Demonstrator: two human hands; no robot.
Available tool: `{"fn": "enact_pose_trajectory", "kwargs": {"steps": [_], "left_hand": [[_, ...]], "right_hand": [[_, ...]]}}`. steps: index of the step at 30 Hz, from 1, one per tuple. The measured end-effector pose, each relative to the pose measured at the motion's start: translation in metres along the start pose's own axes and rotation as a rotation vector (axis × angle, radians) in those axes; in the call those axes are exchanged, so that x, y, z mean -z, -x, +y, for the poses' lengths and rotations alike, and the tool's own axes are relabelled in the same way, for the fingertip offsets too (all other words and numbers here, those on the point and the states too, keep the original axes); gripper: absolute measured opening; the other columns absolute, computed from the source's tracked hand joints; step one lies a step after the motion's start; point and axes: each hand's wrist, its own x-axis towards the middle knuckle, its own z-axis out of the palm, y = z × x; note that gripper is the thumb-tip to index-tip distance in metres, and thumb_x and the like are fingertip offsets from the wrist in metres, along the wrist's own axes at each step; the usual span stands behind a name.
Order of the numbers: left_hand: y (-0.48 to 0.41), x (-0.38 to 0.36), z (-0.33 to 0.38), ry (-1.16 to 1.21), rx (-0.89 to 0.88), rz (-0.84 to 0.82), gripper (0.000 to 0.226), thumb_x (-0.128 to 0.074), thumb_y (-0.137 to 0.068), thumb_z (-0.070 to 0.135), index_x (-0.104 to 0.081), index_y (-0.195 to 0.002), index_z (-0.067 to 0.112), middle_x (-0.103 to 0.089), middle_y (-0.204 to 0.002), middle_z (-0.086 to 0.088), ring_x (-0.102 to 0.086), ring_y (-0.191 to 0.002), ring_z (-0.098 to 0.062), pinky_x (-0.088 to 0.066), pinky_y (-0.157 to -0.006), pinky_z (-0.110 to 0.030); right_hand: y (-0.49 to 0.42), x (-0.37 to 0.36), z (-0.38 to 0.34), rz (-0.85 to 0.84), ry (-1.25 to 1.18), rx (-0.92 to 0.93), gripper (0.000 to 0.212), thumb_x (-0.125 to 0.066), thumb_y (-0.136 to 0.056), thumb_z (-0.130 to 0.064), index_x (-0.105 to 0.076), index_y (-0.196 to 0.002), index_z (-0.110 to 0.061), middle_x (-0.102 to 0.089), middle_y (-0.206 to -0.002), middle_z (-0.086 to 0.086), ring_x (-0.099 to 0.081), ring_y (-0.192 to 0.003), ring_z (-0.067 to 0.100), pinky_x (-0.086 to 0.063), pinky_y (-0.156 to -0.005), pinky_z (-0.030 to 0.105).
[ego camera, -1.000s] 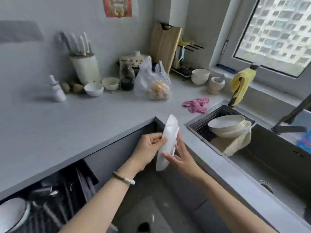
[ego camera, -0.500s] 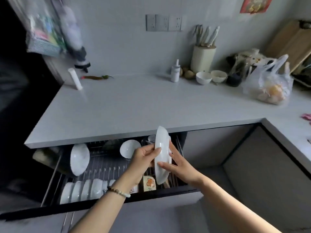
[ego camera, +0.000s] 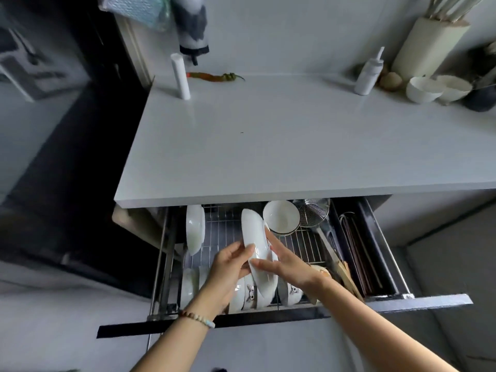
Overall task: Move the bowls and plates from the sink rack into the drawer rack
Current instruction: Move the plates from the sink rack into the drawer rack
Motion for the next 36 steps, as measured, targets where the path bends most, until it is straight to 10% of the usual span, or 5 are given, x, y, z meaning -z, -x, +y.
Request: {"fn": "enact_pose_trajectory", "kwargs": {"steps": [9, 20, 36], "left_hand": [[-0.056, 0.055, -0.019, 0.147, 0.002, 0.068, 0.015, -0.059, -0.089, 0.011, -0.066, -0.103, 0.012, -0.073, -0.098, -0.005, -0.072, -0.085, -0.016, -0.058, -0.068, -0.023], [-0.128, 0.113, -0.034, 0.095, -0.086, 0.116, 0.013, -0.06, -0.088, 0.01, -0.067, -0.096, 0.018, -0.074, -0.083, 0.004, -0.07, -0.079, -0.01, -0.057, -0.067, -0.022], [-0.167, 0.16, -0.032, -0.096, -0.162, 0.108, 0.026, -0.056, -0.089, 0.014, -0.064, -0.114, 0.014, -0.071, -0.107, -0.009, -0.067, -0.101, -0.023, -0.056, -0.087, -0.038]], "right_hand": [[-0.092, -0.017, 0.025, -0.038, 0.05, -0.005, 0.094, -0.074, -0.081, -0.041, -0.01, -0.149, -0.048, -0.04, -0.146, -0.02, -0.046, -0.131, 0.003, -0.036, -0.113, 0.037], [-0.182, -0.033, 0.066, -0.08, -0.003, 0.096, 0.089, -0.068, -0.088, -0.01, -0.011, -0.15, -0.039, -0.049, -0.13, -0.031, -0.049, -0.11, -0.023, -0.042, -0.078, -0.002], [-0.249, -0.051, 0.082, -0.129, 0.022, 0.176, 0.099, -0.078, -0.079, -0.015, -0.015, -0.15, -0.043, -0.045, -0.14, -0.024, -0.041, -0.126, -0.014, -0.039, -0.098, 0.018]]}}
